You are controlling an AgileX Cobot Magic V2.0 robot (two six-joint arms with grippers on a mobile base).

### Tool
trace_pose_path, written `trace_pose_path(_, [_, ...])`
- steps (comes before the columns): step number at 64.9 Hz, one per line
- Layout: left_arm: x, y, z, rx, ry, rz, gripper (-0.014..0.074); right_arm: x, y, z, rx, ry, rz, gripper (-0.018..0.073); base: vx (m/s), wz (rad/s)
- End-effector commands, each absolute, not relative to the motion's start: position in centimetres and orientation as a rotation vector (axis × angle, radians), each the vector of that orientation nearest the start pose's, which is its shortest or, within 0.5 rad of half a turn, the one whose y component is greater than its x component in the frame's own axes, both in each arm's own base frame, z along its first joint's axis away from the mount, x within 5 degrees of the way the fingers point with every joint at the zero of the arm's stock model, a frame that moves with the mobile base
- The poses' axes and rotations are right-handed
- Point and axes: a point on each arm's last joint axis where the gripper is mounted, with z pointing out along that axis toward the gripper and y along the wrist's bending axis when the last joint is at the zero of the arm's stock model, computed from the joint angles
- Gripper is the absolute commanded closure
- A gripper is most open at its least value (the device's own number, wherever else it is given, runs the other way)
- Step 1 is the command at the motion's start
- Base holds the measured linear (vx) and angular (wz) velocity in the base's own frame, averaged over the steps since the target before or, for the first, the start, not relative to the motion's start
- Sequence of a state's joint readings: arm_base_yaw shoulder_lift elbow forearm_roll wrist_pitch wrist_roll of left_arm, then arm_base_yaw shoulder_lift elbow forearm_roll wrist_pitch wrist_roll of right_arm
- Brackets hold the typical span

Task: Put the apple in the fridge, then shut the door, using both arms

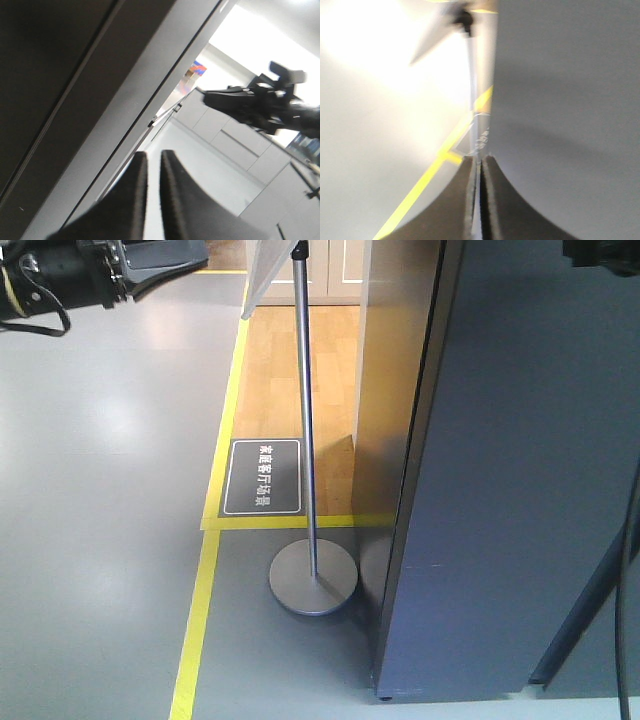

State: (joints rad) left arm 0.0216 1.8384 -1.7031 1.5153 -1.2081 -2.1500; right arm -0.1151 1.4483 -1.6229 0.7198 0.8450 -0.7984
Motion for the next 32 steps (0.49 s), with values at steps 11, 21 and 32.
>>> trace_pose_path(11, [31.6, -9.1, 46.3, 0.848, 1.589, -1.335, 0.0605, 24.3, 2.7, 50.1, -0.656, 1.855, 0.325, 0.0566, 0.0, 0.0])
trace_pose_path(21, [27.4, -10.0, 45.1, 0.935, 1.7, -1.261, 0.0605, 20.6, 3.5, 49.2, -0.696, 1.833, 0.376, 0.0564, 0.0, 0.0])
trace_pose_path(32, [21.8, -10.0, 39.5, 0.836, 1.855, -1.376, 0.0605, 16.0, 4.0, 44.1, -0.683, 1.823, 0.368, 0.0564, 0.0, 0.0])
